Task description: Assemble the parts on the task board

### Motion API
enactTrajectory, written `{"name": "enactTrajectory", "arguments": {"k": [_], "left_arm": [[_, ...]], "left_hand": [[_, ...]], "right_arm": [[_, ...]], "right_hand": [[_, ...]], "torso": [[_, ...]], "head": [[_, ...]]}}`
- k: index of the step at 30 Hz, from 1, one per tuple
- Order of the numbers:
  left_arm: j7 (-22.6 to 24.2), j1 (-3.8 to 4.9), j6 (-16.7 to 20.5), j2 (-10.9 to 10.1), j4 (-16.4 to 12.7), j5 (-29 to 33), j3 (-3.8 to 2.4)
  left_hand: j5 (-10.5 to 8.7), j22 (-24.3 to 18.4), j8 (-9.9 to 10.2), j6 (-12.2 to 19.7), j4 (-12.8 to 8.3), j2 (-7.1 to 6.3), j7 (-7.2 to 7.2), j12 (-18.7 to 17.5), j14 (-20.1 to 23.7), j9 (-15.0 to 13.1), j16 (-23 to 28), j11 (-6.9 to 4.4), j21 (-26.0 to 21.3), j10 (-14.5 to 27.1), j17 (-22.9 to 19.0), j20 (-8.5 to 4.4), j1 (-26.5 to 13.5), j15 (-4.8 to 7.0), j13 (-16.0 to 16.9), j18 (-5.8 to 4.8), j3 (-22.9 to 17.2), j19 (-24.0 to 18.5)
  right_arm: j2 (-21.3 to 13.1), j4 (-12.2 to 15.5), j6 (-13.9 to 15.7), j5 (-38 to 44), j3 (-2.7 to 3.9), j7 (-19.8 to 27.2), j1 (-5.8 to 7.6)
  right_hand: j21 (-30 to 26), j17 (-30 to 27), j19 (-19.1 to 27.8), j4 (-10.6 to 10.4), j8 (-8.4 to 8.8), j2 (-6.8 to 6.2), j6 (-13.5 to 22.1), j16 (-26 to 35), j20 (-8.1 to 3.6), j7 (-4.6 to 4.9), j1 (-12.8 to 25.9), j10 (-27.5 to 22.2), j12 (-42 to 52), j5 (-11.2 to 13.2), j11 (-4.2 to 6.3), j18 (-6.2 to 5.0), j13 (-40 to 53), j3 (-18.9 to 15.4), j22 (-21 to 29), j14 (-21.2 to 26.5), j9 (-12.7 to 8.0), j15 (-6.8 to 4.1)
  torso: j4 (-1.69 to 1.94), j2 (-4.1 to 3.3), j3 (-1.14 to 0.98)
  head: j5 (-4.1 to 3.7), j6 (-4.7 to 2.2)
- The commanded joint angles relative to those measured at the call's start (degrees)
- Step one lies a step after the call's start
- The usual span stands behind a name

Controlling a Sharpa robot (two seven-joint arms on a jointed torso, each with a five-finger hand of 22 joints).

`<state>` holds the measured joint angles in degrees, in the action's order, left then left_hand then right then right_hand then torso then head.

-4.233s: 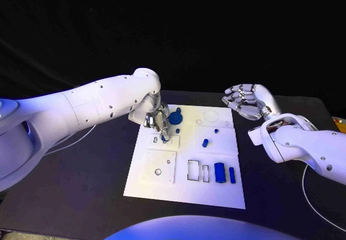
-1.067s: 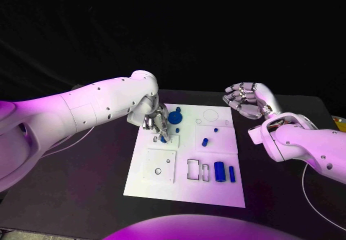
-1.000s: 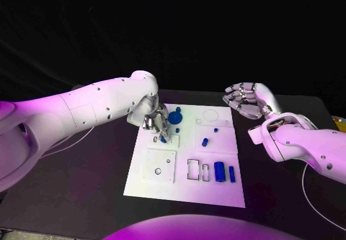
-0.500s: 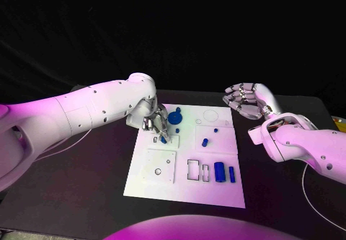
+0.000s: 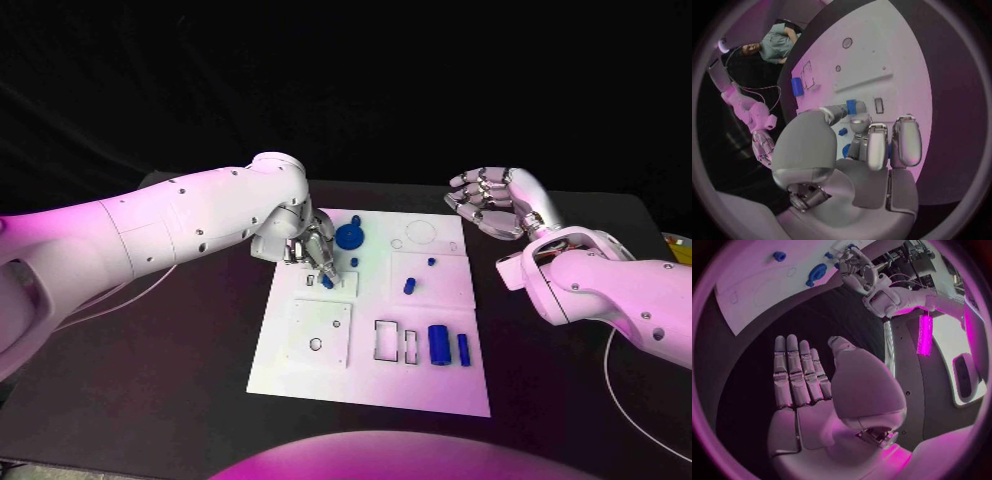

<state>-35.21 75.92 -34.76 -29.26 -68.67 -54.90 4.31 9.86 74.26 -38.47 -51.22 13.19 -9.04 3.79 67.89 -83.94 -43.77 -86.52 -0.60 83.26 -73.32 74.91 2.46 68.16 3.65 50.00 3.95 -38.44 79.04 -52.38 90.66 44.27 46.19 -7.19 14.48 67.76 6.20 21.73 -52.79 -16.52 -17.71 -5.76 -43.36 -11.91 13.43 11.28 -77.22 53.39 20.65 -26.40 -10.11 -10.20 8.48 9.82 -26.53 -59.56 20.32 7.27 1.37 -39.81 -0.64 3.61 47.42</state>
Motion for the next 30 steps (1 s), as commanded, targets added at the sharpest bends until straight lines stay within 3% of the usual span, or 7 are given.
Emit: {"name": "enactTrajectory", "arguments": {"k": [1, 8, 15, 30], "left_arm": [[-1.1, -0.57, 4.9, -0.3, 0.0, -4.4, 0.32], [-1.0, -0.69, 5.9, -1.5, -1.9, -4.2, 0.26], [-1.0, -0.59, 5.9, -4.0, -5.3, -2.2, -0.23], [-0.9, -0.07, 8.9, -7.8, -10.9, 1.0, -0.87]], "left_hand": [[0.31, 0.0, -0.1, -0.1, -10.4, 0.49, -0.44, 0.3, -4.3, 0.0, -0.4, -0.35, 0.3, -0.2, 8.7, -0.04, -0.1, 0.49, 0.1, -0.36, -10.8, 0.2], [0.31, 0.0, -0.1, -0.2, -10.5, 0.45, -0.44, 0.3, -4.3, -0.1, -0.4, -0.35, 0.3, -0.3, 8.7, -0.05, -0.2, 0.5, 0.1, -0.35, -11.0, 0.2], [0.31, -0.1, -0.1, -0.2, -10.6, 0.31, -0.46, 0.4, -4.3, -0.2, -0.4, -0.37, 0.2, -0.3, 8.7, -0.06, -0.3, 0.52, 0.2, -0.33, -11.2, 0.2], [0.28, -0.1, -0.2, -0.3, -10.7, 0.23, -0.48, 0.6, -4.3, -0.3, -0.4, -0.38, 0.2, -0.6, 8.7, -0.08, -0.4, 0.53, 0.6, -0.33, -11.4, 0.2]], "right_arm": [[0.0, 0.1, -1.1, 0.4, 0.0, 0.4, -0.04], [-0.1, 0.1, -1.2, 0.4, -0.01, 0.3, -0.06], [-0.2, 0.0, -1.3, 0.5, -0.02, 0.3, -0.07], [-0.3, -0.3, -1.4, 0.5, -0.05, 0.2, -0.1]], "right_hand": [[-0.3, -0.1, 0.1, 0.1, -0.34, -0.59, 0.5, 0.2, 0.41, 2.87, 0.2, 0.0, -0.2, -0.3, -0.24, -0.16, 0.0, 0.3, 0.0, 0.2, -0.1, 0.29], [-0.3, -0.1, 0.1, 0.1, -0.34, -0.59, 0.5, 0.2, 0.41, 2.87, 0.2, 0.0, -0.2, -0.3, -0.24, -0.16, 0.0, 0.3, 0.0, 0.2, -0.1, 0.29], [-0.3, -0.1, 0.1, 0.1, -0.37, -0.61, 0.5, 0.3, 0.43, 2.88, 0.2, -0.1, -0.3, -0.3, -0.26, -0.16, -0.1, 0.3, 0.1, 0.3, -0.1, 0.31], [-0.4, -0.1, 0.1, 0.0, -0.39, -0.62, 0.5, 0.3, 0.44, 2.89, 0.3, -0.1, -0.3, -0.3, -0.27, -0.16, -0.2, 0.3, 0.2, 0.3, -0.1, 0.33]], "torso": [[-0.03, -0.05, 0.02], [-0.02, -0.09, 0.01], [0.15, 0.15, -0.09], [0.01, 0.13, -0.05]], "head": [[0.05, -0.05], [-0.01, -0.13], [0.04, -0.12], [0.31, -0.47]]}}
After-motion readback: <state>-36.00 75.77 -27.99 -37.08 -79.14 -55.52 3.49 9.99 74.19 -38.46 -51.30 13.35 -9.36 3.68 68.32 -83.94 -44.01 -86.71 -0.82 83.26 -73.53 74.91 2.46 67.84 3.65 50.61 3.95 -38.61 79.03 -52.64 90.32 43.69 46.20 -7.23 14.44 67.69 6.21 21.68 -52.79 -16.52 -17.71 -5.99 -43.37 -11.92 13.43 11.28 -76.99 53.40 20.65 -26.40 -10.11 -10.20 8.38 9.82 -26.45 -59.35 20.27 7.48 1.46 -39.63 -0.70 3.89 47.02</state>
